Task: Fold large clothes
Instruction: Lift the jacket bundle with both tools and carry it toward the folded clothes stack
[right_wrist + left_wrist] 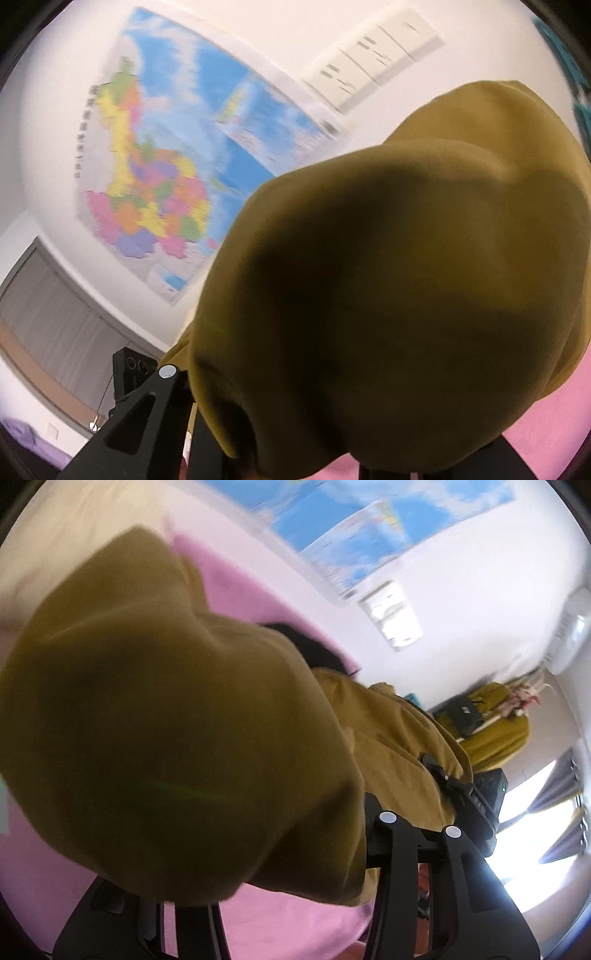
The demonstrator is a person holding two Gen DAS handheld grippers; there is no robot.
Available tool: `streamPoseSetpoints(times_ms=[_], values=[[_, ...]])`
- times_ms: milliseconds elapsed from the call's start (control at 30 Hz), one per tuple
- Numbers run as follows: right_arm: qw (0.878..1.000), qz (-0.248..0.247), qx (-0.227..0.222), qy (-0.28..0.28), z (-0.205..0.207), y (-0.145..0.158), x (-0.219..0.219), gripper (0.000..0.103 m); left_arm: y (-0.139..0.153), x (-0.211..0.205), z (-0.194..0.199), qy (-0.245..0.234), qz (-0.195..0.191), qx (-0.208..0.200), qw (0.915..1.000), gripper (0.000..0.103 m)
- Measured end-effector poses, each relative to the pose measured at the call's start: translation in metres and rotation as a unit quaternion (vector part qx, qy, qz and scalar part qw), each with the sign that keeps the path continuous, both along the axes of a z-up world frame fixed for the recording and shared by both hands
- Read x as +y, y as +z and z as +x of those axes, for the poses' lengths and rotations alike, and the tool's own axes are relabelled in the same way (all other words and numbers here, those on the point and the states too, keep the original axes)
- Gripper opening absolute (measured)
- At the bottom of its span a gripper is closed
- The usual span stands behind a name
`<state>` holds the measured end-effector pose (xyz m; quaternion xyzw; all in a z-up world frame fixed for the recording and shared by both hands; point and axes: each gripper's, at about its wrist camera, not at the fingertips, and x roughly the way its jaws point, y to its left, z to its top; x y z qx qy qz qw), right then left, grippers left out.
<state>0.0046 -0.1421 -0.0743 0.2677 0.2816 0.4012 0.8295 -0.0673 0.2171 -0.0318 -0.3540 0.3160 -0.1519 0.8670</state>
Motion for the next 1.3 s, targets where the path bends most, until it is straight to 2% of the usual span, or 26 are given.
streamPoseSetpoints(times_ms=[200, 300, 400, 467, 500, 600, 667, 767, 833, 933, 967, 1033, 1100, 1167, 1200, 1233, 1300], values=[[0.994, 0.021, -0.099, 0.047, -0.009, 0.088, 0.029, 0.021, 0.086, 0.017, -0.016, 0.014, 0.040, -0.084, 0.9956, 0.043], [0.988, 0.037, -0.136, 0.065, -0.007, 0.120, 0.055, 0.021, 0.128, 0.039, -0.027, 0.046, 0.069, -0.123, 0.9889, 0.043], [0.980, 0.057, -0.160, 0.103, 0.007, 0.151, 0.104, 0.021, 0.166, 0.072, -0.042, 0.091, 0.102, -0.156, 0.9782, 0.043], [0.977, 0.069, -0.161, 0.122, 0.018, 0.163, 0.136, 0.021, 0.180, 0.093, -0.047, 0.112, 0.116, -0.164, 0.9731, 0.043], [0.975, 0.072, -0.161, 0.131, 0.022, 0.167, 0.151, 0.021, 0.188, 0.110, -0.052, 0.141, 0.128, -0.165, 0.9677, 0.043], [0.969, 0.079, -0.163, 0.166, 0.037, 0.177, 0.218, 0.021, 0.198, 0.150, -0.062, 0.187, 0.143, -0.165, 0.9577, 0.043], [0.967, 0.079, -0.163, 0.181, 0.045, 0.180, 0.257, 0.021, 0.200, 0.184, -0.067, 0.220, 0.140, -0.161, 0.9520, 0.043], [0.962, 0.073, -0.164, 0.205, 0.050, 0.176, 0.315, 0.021, 0.199, 0.221, -0.070, 0.258, 0.142, -0.154, 0.9431, 0.043], [0.959, 0.073, -0.159, 0.222, 0.053, 0.172, 0.354, 0.021, 0.197, 0.252, -0.073, 0.295, 0.176, -0.150, 0.9272, 0.043], [0.953, 0.060, -0.176, 0.239, 0.049, 0.164, 0.401, 0.021, 0.188, 0.292, -0.076, 0.326, 0.206, -0.147, 0.9110, 0.043], [0.951, 0.053, -0.186, 0.242, 0.047, 0.160, 0.414, 0.021, 0.182, 0.317, -0.081, 0.331, 0.206, -0.149, 0.9088, 0.043], [0.948, 0.037, -0.187, 0.256, 0.046, 0.139, 0.442, 0.021, 0.163, 0.342, -0.087, 0.344, 0.203, -0.143, 0.9056, 0.043], [0.949, -0.004, -0.170, 0.266, 0.044, 0.103, 0.469, 0.021, 0.127, 0.370, -0.086, 0.358, 0.191, -0.119, 0.9061, 0.043], [0.949, -0.047, -0.131, 0.284, 0.051, 0.062, 0.493, 0.022, 0.079, 0.395, -0.079, 0.371, 0.176, -0.061, 0.9097, 0.043], [0.950, -0.077, -0.097, 0.286, 0.057, 0.037, 0.504, 0.023, 0.055, 0.404, -0.078, 0.372, 0.164, -0.034, 0.9129, 0.043], [0.950, -0.087, -0.069, 0.291, 0.062, 0.020, 0.509, 0.023, 0.032, 0.413, -0.077, 0.377, 0.149, -0.006, 0.9141, 0.044], [0.951, -0.077, -0.019, 0.298, 0.072, -0.009, 0.505, 0.031, 0.004, 0.423, -0.088, 0.378, 0.113, -0.008, 0.9188, 0.049]])
